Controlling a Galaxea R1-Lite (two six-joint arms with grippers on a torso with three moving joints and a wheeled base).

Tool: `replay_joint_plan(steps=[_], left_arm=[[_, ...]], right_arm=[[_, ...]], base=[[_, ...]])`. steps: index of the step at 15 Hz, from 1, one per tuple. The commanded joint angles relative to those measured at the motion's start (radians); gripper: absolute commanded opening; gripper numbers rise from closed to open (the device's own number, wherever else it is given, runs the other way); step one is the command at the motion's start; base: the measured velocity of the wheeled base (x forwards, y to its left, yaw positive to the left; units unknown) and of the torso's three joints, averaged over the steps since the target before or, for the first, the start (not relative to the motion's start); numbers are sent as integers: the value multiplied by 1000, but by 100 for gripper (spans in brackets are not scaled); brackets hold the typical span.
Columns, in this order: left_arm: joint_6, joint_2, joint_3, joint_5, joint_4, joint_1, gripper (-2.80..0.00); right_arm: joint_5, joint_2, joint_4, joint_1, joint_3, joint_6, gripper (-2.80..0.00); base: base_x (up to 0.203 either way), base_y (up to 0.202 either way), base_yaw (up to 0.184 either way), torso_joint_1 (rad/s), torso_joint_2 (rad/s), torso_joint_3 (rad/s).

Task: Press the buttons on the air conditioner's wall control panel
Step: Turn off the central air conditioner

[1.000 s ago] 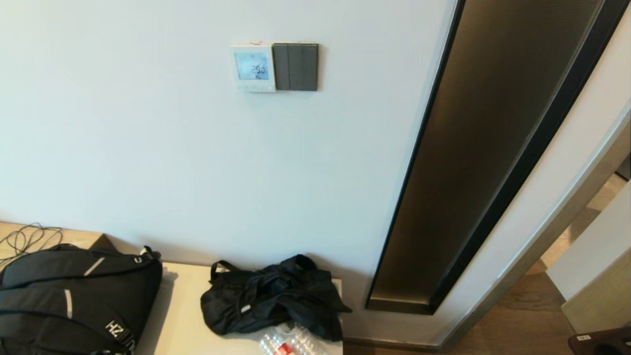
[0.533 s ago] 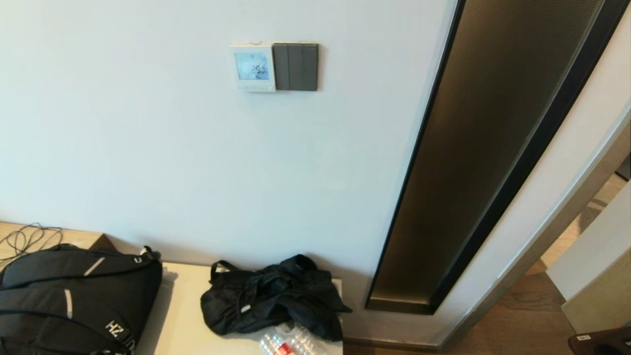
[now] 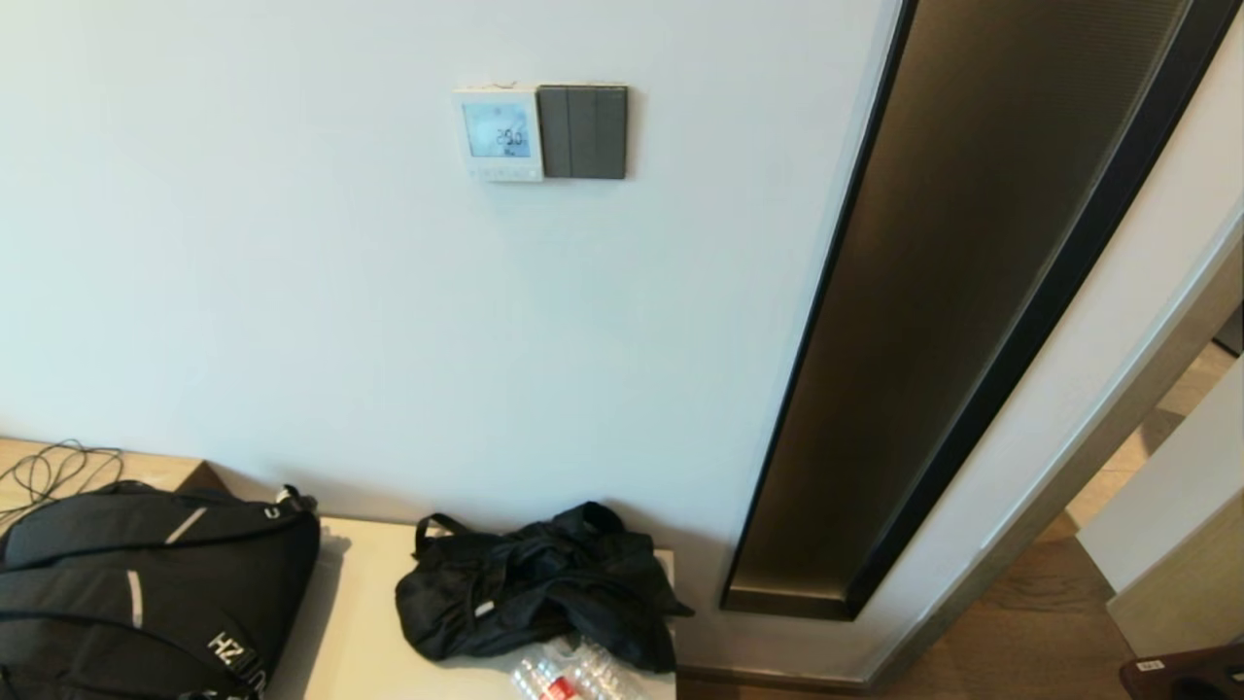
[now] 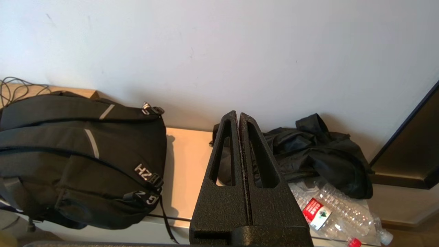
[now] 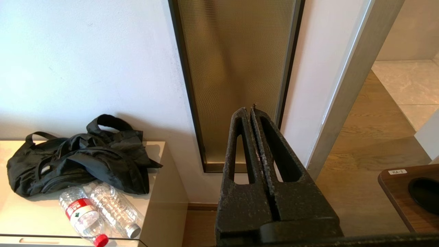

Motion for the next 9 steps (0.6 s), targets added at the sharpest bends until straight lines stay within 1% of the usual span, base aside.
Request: replay_joint_plan(steps=[1, 6, 7, 9], left_arm=[[9, 0, -2, 0, 1, 0, -280], [25, 0, -17, -6, 10, 0, -280], [23, 1, -56, -13, 13, 0, -280], [20, 36, -169, -36, 42, 0, -280]], right_arm=[[1, 2, 0, 0, 1, 0, -280], [1, 2, 0, 0, 0, 0, -280], [1, 2, 0, 0, 0, 0, -280], [0, 2, 0, 0, 2, 0, -280]], base=[[0, 0, 0, 0, 0, 0], [0, 0, 0, 0, 0, 0], [0, 0, 0, 0, 0, 0], [0, 0, 0, 0, 0, 0]])
